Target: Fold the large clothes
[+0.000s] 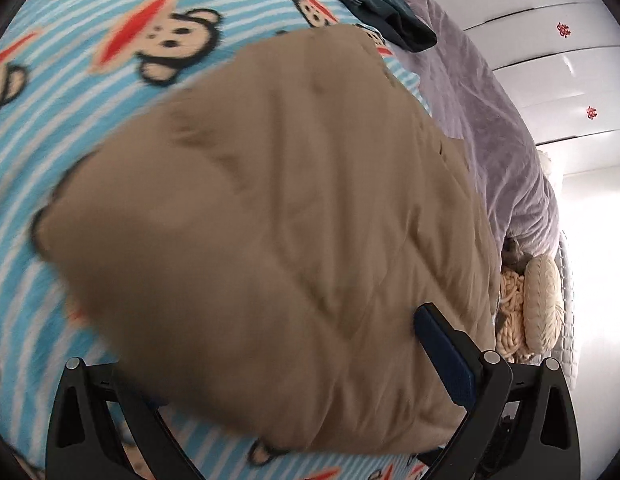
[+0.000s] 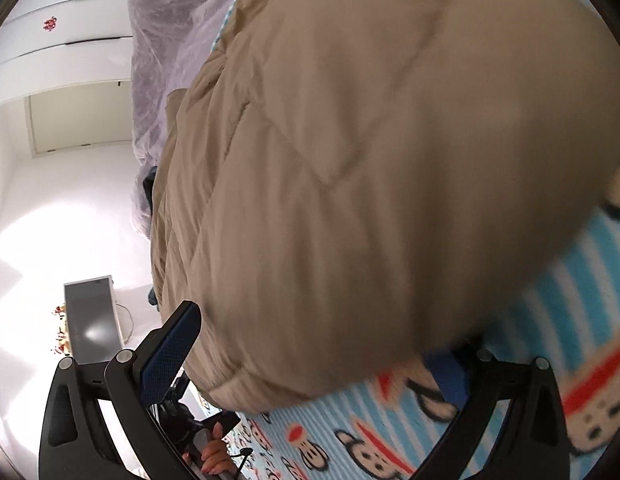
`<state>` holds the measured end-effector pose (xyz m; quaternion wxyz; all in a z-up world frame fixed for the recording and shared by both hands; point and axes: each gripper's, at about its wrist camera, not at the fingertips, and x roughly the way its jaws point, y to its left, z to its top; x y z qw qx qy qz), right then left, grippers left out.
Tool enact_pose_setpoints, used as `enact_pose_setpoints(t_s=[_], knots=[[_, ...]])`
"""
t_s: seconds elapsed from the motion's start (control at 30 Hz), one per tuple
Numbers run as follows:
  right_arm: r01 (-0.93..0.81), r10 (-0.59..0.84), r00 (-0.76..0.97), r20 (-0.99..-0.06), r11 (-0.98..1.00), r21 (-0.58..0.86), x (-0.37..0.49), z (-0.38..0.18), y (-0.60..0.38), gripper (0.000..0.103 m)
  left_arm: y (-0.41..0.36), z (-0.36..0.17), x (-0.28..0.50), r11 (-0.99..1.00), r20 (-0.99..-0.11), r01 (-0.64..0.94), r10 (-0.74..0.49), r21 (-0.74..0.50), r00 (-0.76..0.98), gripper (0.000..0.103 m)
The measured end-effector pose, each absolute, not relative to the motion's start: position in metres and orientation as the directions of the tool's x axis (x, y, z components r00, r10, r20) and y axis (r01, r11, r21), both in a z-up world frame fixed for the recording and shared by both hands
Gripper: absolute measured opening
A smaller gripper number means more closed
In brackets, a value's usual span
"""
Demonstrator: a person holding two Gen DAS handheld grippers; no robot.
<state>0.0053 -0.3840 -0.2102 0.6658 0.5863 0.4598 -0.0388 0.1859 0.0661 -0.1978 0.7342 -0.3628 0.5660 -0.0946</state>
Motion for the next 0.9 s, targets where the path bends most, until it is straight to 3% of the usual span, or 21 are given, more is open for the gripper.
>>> enact_pose_setpoints(t_s=[0.17,0.2,0.23,0.27,0.3,0.33,0.43,0.6,0.9], knots=[[0.581,0.490,0.594,-0.637,0.285,0.762,0.023,-0.219,-0.382,0.103,0.054,-0.203,0.196,0.735,-0.786,-0.302,-0.497,-0.607,0.368,0.101],[0.588,0.486,0.600,-0.635,0.270,0.762,0.024,-0.221,-0.382,0.103,0.055,-0.202,0.193,0.736,-0.789,-0.313,-0.481,-0.600,0.382,0.087],[0.595,0.481,0.606,-0.634,0.254,0.762,0.023,-0.221,-0.384,0.103,0.058,-0.200,0.192,0.734,-0.786,-0.313,-0.477,-0.602,0.394,0.064],[0.598,0.477,0.614,-0.629,0.238,0.765,0.021,-0.221,-0.384,0.102,0.059,-0.197,0.190,0.729,-0.777,-0.305,-0.484,-0.613,0.402,0.055],[0.601,0.472,0.624,-0.622,0.218,0.769,0.017,-0.221,-0.385,0.097,0.061,-0.196,0.189,0.727,-0.773,-0.302,-0.488,-0.617,0.406,0.042],[0.608,0.466,0.633,-0.618,0.196,0.770,0.013,-0.221,-0.386,0.078,0.061,-0.191,0.187,0.732,-0.770,-0.289,-0.486,-0.617,0.413,0.033],[0.620,0.469,0.659,-0.588,0.105,0.778,-0.001,-0.226,-0.390,0.040,0.062,-0.174,0.180,0.771,-0.771,-0.227,-0.468,-0.595,0.432,0.021],[0.580,0.475,0.680,-0.558,0.118,0.806,-0.013,-0.209,-0.390,0.027,0.062,-0.144,0.166,0.805,-0.764,-0.162,-0.449,-0.571,0.464,0.018],[0.550,0.514,0.659,-0.549,0.168,0.818,-0.068,-0.172,-0.379,0.026,0.090,-0.111,0.099,0.806,-0.756,-0.115,-0.481,-0.580,0.443,0.018]])
